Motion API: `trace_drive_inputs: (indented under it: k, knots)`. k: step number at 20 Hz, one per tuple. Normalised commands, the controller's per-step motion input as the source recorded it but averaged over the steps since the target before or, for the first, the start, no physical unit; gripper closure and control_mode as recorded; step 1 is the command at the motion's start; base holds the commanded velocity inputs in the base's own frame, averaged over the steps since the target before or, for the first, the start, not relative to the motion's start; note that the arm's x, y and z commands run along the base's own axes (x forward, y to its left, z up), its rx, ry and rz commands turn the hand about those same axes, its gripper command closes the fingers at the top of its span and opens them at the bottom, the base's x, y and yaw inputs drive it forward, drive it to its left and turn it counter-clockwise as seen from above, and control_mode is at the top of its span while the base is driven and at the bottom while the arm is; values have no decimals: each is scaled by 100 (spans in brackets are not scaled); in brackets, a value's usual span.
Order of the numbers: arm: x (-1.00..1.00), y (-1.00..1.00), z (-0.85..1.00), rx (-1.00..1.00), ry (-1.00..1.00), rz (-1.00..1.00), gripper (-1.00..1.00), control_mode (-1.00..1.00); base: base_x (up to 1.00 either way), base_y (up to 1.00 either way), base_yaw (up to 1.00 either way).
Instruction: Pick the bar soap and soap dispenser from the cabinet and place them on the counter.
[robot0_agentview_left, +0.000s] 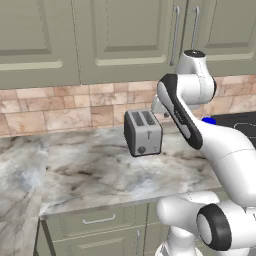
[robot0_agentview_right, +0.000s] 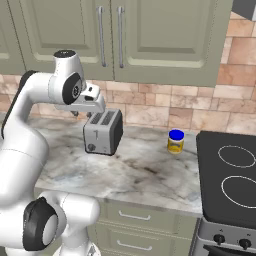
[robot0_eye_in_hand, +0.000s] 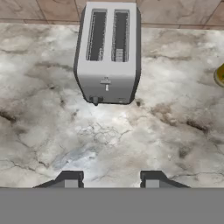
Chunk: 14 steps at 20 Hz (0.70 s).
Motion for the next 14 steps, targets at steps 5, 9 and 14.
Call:
trace_drive_inputs:
  k: [5, 9, 14]
  knots:
    - [-2, 0, 0, 0, 0, 0, -100, -100, 0, 0, 0]
    - [-49, 2, 0, -1, -12, 0, -100, -100, 0, 0, 0]
    - [-46, 3, 4, -6, -21, 0, -100, -100, 0, 0, 0]
